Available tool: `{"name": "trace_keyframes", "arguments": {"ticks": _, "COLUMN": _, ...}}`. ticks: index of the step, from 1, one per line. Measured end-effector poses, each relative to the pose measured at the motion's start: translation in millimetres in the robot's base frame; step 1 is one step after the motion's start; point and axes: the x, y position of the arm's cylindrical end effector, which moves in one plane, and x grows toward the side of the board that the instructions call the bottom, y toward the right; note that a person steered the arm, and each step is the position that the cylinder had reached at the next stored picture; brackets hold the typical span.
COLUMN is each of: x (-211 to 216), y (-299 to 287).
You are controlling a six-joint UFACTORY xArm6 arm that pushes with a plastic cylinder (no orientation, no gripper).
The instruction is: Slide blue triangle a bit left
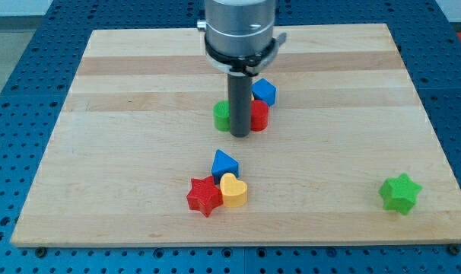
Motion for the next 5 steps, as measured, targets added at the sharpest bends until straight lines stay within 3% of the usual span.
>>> {"name": "trace_keyframes", "arguments": {"ticks": 1, "x": -19, "y": -18}}
{"name": "trace_keyframes", "arguments": {"ticks": 3, "x": -57, "y": 26}}
{"name": "trace_keyframes", "arguments": {"ticks": 5, "x": -29, "y": 34}}
